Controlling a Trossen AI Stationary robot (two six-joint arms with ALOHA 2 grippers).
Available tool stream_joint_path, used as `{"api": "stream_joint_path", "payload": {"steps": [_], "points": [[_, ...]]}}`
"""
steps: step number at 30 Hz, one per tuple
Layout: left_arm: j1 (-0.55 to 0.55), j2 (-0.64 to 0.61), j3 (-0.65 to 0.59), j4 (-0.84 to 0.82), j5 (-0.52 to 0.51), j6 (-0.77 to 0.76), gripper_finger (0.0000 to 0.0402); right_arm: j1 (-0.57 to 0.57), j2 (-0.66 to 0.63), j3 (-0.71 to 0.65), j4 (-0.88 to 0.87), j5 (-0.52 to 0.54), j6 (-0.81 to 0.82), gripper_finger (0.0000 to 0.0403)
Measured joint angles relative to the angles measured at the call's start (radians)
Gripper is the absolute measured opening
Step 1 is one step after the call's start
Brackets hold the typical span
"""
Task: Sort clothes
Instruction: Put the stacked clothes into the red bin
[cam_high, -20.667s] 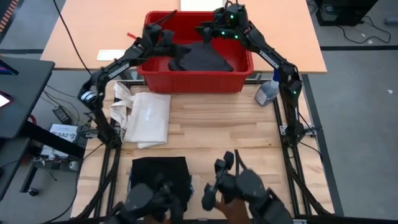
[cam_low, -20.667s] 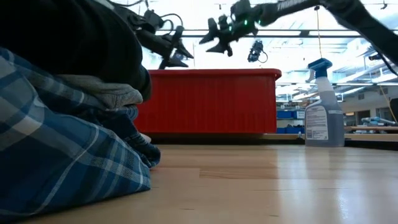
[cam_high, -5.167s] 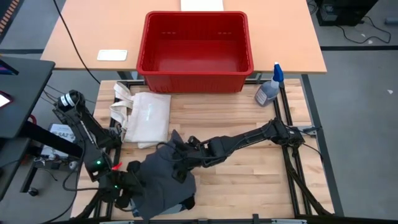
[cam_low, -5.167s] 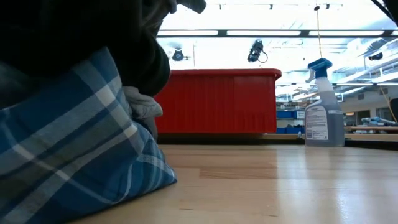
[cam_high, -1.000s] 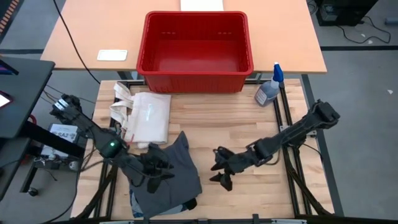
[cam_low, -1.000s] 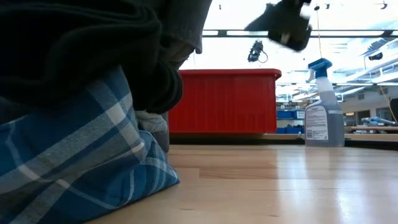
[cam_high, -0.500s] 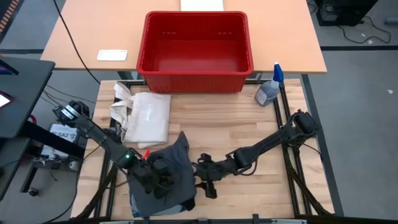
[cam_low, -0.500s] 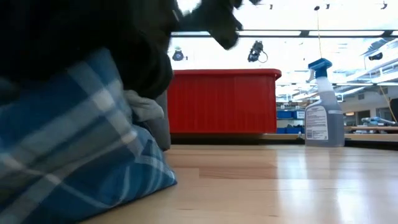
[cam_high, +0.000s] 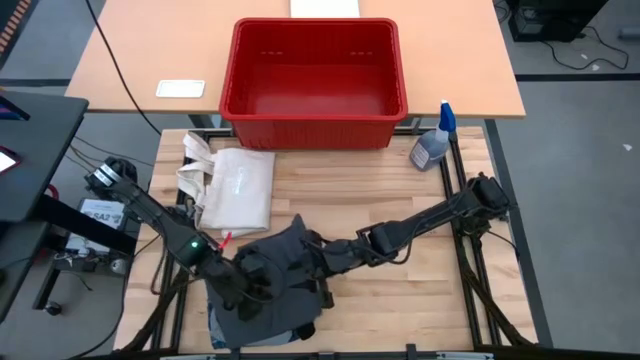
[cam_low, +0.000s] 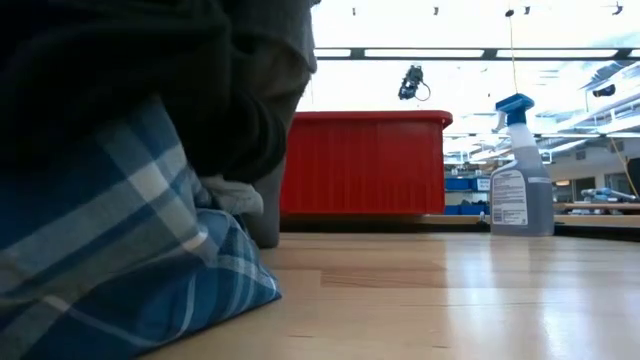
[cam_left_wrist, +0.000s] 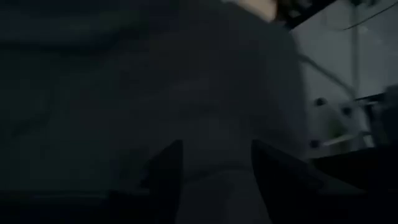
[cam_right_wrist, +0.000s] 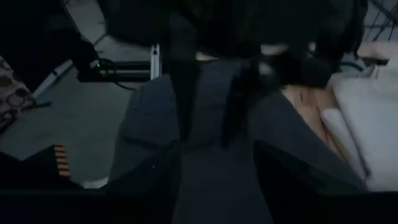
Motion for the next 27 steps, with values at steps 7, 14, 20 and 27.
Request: {"api": "stream_joint_path", "payload": {"steps": [7, 14, 20, 27], "points": [[0.003, -0.087, 0.045, -0.015, 0.013, -0.004, 0.0192, -0.031, -0.050, -0.001, -0.256, -0.097, 0.242, 0.0207], [0.002, -0.087, 0.045, -0.101, 0.075, -0.024, 0.0192, -0.024, -0.049, -0.034, -0.410, -0.125, 0.338, 0.0207], [-0.015, -0.088, 0.044, -0.124, 0.078, -0.046, 0.0192, -0.055, -0.032, -0.190, -0.398, 0.093, 0.486, 0.0208], [-0.049, -0.086, 0.043, -0.168, 0.083, -0.029, 0.0192, -0.086, -0.030, -0.264, -0.136, -0.075, 0.713, 0.0206]]}}
